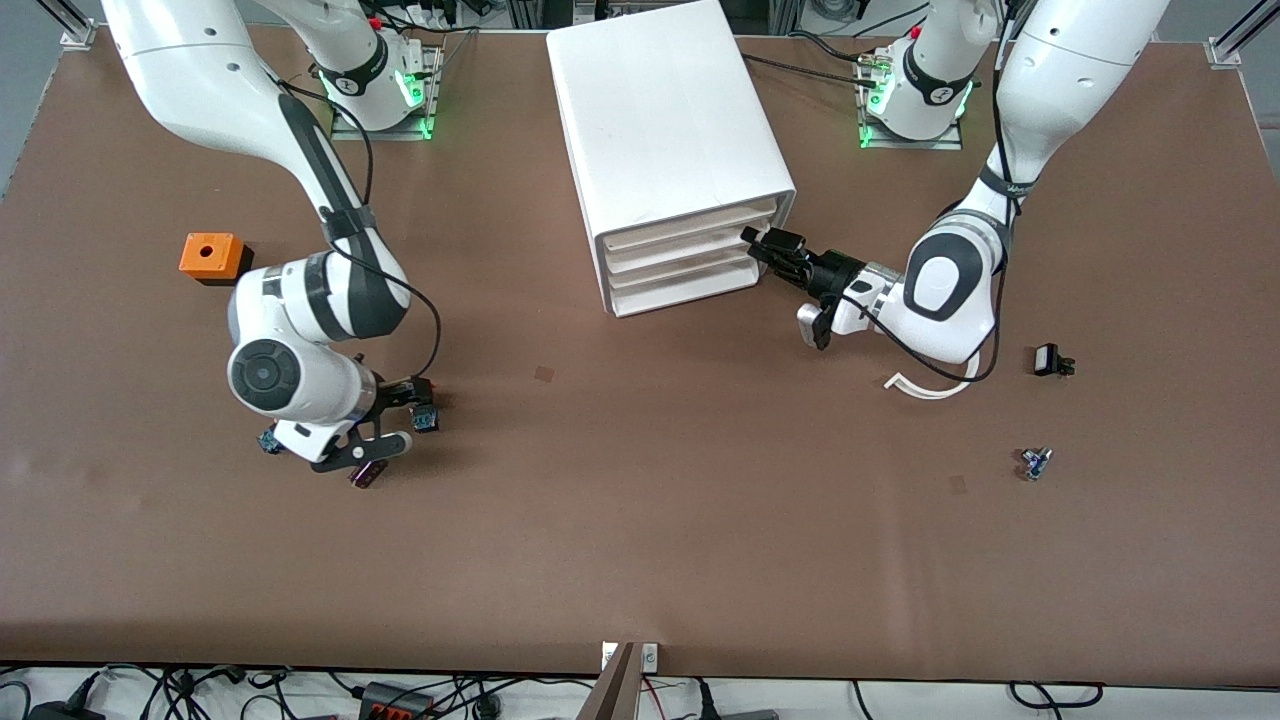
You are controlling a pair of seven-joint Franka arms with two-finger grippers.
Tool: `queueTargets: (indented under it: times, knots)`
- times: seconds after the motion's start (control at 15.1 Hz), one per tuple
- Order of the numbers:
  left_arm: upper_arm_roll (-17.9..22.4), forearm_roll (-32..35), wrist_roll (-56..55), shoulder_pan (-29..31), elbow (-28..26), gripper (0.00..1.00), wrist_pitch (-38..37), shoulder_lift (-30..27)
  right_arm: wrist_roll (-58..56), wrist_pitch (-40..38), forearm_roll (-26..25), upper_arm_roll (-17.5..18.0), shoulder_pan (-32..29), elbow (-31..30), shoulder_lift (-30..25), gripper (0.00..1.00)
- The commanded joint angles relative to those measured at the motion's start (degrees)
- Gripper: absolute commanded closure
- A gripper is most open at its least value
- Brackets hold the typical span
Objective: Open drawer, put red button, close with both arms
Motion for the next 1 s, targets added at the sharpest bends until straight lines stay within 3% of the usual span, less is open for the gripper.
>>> queueTargets:
  times: [0.0, 0.27, 0.4, 0.46, 0.6, 0.8, 0.86, 0.93]
  knots:
    - [-0.39, -1.48, 4.06, -0.42, -0.08, 0.44, 0.60, 0.39, -2.30, 0.78, 0.03, 0.19, 0.65, 1.85, 2.32, 0.00]
    - [-0.56, -1.56, 9.42, -1.38, -0.60, 0.60, 0.70, 1.53, -2.83, 2.36, -0.23, 0.19, 0.83, 1.59, 3.64, 0.00]
    - [-0.74, -1.74, 10.66, -1.83, -0.78, 0.63, 0.70, 2.85, -2.48, 3.41, -0.06, 0.19, 0.92, 1.59, 4.69, 0.00]
    - [-0.74, -1.74, 10.67, -1.74, -0.87, 0.70, 0.26, 2.59, -2.22, 5.42, -0.06, 0.19, 0.92, 1.68, 5.65, 0.00]
    - [-0.74, -1.74, 10.66, -1.83, -0.69, 0.95, 0.34, 2.59, -1.87, 7.81, 0.12, 0.19, 0.92, 1.76, 7.15, 0.00]
    - [-0.30, -1.57, 9.70, -1.48, 1.23, 1.00, 0.61, 3.03, -1.69, 7.37, 0.12, 0.19, 0.83, 1.59, 7.07, 0.00]
    - [0.05, -1.13, 9.35, -1.30, 2.37, 1.00, 0.61, 3.29, -1.78, 7.20, 0.20, 0.19, 0.83, 1.50, 7.07, 0.03]
    - [0.31, -1.04, 8.65, -1.21, 3.60, 1.00, 0.52, 4.17, -1.78, 6.85, 0.20, 0.19, 0.83, 1.41, 7.07, 0.25]
